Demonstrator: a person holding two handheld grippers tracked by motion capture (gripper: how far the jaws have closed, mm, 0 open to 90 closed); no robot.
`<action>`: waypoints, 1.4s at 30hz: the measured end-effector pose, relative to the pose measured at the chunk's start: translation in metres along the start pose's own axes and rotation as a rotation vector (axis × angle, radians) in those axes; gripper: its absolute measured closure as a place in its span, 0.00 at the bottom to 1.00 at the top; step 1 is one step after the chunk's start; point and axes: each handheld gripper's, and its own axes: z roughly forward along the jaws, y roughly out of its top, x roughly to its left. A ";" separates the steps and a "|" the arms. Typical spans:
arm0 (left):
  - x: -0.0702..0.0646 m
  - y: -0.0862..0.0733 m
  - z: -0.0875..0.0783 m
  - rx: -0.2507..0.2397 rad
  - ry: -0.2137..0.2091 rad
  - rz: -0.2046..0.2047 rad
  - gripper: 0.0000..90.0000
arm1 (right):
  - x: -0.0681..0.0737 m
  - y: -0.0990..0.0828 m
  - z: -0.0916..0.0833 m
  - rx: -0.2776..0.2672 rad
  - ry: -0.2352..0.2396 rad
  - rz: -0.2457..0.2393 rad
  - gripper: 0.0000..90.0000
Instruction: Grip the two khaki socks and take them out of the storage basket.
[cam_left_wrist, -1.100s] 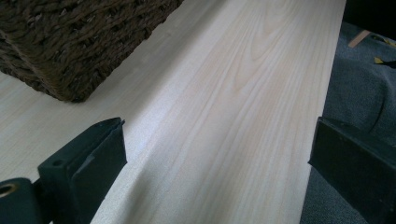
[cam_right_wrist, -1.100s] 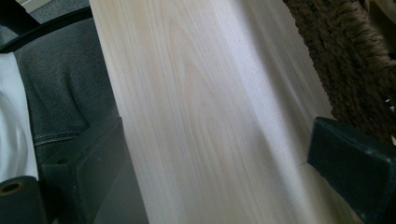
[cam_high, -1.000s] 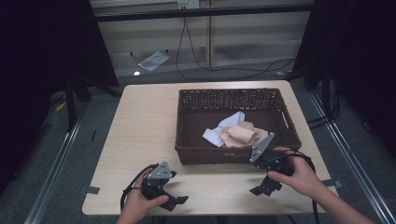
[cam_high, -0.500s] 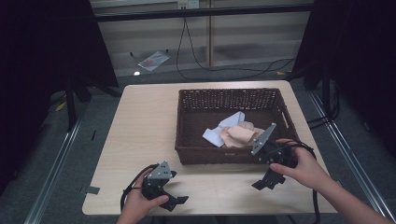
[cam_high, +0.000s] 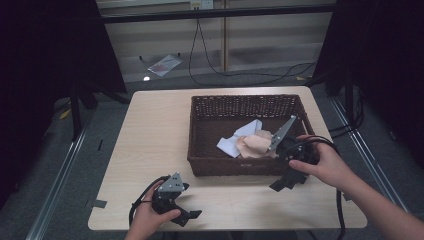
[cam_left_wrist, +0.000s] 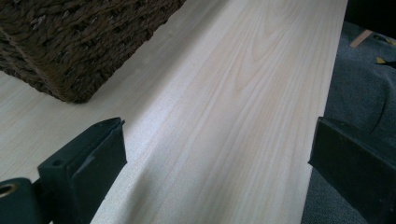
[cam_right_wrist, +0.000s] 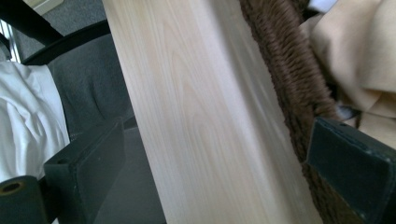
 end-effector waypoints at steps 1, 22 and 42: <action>0.000 0.000 0.000 0.002 0.000 0.001 0.03 | -0.001 0.002 -0.002 -0.005 -0.003 0.002 0.04; 0.001 0.000 -0.002 0.002 0.005 0.002 0.04 | -0.053 0.024 -0.011 -0.038 -0.070 0.108 0.04; 0.002 -0.001 -0.003 -0.003 0.007 0.002 0.04 | -0.107 0.026 0.027 0.009 -0.157 0.242 0.13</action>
